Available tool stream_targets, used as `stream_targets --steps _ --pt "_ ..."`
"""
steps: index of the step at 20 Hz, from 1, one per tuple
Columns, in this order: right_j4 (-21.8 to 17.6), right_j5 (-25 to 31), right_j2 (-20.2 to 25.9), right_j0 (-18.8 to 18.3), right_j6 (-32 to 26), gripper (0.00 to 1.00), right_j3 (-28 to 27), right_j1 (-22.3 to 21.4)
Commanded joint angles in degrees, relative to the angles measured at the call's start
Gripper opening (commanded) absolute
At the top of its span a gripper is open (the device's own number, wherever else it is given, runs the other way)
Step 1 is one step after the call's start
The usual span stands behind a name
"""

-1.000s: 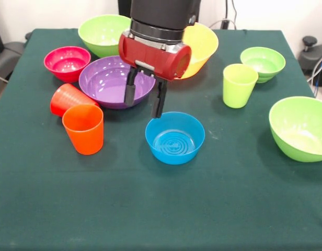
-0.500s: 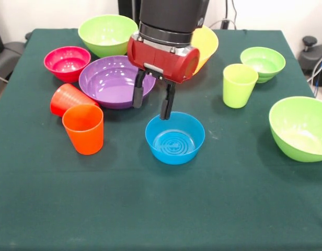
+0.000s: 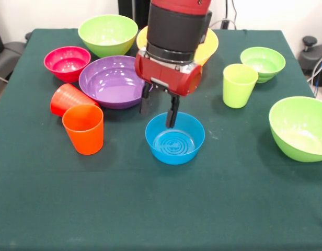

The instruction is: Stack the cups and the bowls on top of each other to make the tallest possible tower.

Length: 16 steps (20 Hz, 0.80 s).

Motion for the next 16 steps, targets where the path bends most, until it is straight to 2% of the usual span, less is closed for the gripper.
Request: stream_targets --steps 1,16 --pt "0.6 -3.1 3.3 1.8 6.9 1.0 -1.2 5.7" --pt "1.4 -4.9 1.5 3.1 7.3 1.0 -5.3 9.7"
